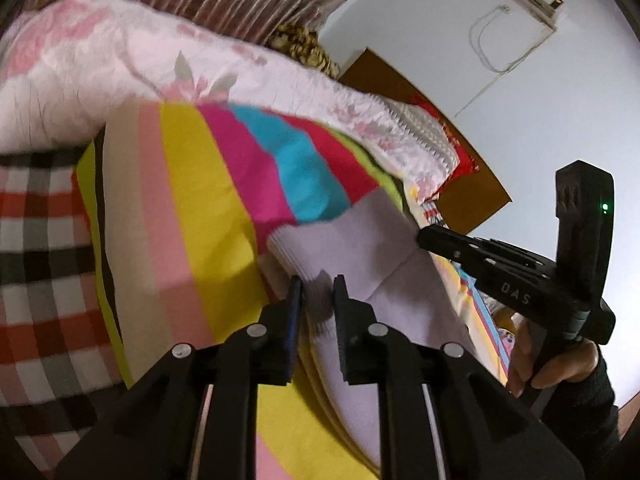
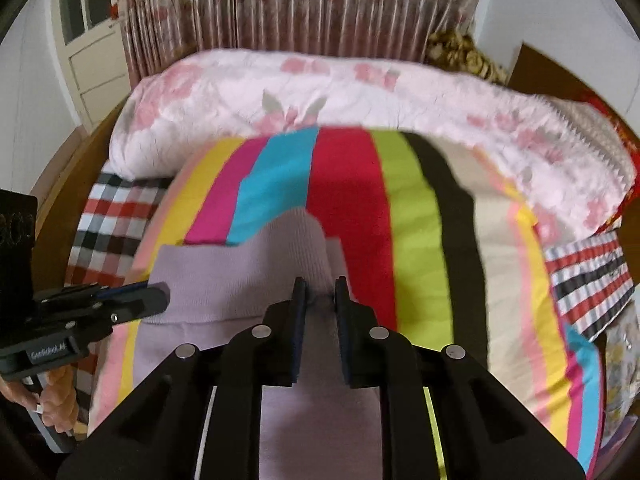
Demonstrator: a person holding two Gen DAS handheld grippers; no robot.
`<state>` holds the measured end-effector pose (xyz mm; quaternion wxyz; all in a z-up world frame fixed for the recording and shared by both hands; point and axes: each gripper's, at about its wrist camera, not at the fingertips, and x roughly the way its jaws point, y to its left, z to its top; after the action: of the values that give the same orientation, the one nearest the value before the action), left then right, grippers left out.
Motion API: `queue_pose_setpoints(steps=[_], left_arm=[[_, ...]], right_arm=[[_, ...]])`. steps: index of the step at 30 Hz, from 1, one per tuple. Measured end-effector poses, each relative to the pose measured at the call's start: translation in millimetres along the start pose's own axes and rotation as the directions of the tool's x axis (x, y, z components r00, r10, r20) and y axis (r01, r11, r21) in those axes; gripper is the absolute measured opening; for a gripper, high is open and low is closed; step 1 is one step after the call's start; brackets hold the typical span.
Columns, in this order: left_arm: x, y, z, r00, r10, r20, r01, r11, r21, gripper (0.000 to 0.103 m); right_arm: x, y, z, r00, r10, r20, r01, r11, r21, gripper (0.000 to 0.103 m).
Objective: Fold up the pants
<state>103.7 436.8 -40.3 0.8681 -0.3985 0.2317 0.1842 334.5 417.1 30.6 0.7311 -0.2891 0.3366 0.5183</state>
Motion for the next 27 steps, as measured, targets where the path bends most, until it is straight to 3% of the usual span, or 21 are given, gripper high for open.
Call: queue_pose_setpoints(steps=[5,7,9,10,11,12,13,16,17,21,23,27], left_arm=[[15.2,2.2,1.0,0.999,0.032,-0.018,-0.032,0.999,-0.002,0.015],[14.9,6.4,-1.7,0.998,0.061,-0.018,-0.061,0.998,-0.015,0.022],[1.3,5.6,-1.2,0.995,0.099,0.024,-0.098,0.995,-0.015,0.055],[-5.6,3.5,-1.0,0.992,0.117,0.052,-0.117,0.993,-0.009,0.067],[-18.2,1.3,-0.7,0.982,0.16,0.104,-0.161,0.987,0.002,0.08],[-26.7,-1.3,0.7,0.973,0.18,0.142,-0.183,0.983,0.014,0.087],[-33.3,-3.7,0.9,0.972,0.175,0.16,-0.181,0.983,0.027,0.089],[-43.2,-13.9,-1.5,0.985,0.105,0.135,-0.118,0.989,0.089,0.098],[-42.2,-19.5,-6.8,0.992,0.07,0.106,-0.082,0.989,0.119,0.099],[-32.7,-40.6,-38.1,1.0,-0.002,0.006,0.001,0.976,0.218,0.1],[-27.4,-51.8,-53.8,1.0,-0.01,-0.003,0.01,0.971,0.241,0.1],[-19.0,-52.6,-59.6,1.0,0.018,-0.024,-0.013,0.979,0.201,0.1]], right_arm=[[12.2,-13.0,-0.8,0.999,0.028,-0.033,-0.026,0.997,0.072,0.006],[13.3,-19.5,-4.5,0.998,0.043,-0.052,-0.037,0.992,0.123,0.012],[3.9,-24.1,-11.1,0.998,0.042,-0.039,-0.036,0.989,0.142,0.018],[-6.9,-29.6,-18.7,0.999,0.027,-0.023,-0.023,0.99,0.143,0.04],[-15.1,-34.0,-24.8,1.0,0.001,-0.01,0.0,0.989,0.146,0.071],[-26.5,-39.8,-34.0,0.999,-0.031,0.015,0.028,0.988,0.153,0.081],[-42.9,-49.5,-48.7,0.997,-0.05,0.05,0.041,0.985,0.167,0.083],[-66.6,-72.2,-83.2,0.995,-0.087,0.041,0.077,0.974,0.212,0.081],[-74.4,-80.4,-98.6,0.994,-0.105,0.029,0.095,0.967,0.238,0.076],[-80.4,-78.0,-133.3,1.0,-0.025,-0.006,0.026,0.964,0.266,0.064],[-79.6,-60.9,-138.2,0.998,0.062,0.013,-0.063,0.969,0.24,0.057],[-63.3,-38.7,-128.6,0.999,0.038,-0.017,-0.035,0.987,0.154,0.052]])
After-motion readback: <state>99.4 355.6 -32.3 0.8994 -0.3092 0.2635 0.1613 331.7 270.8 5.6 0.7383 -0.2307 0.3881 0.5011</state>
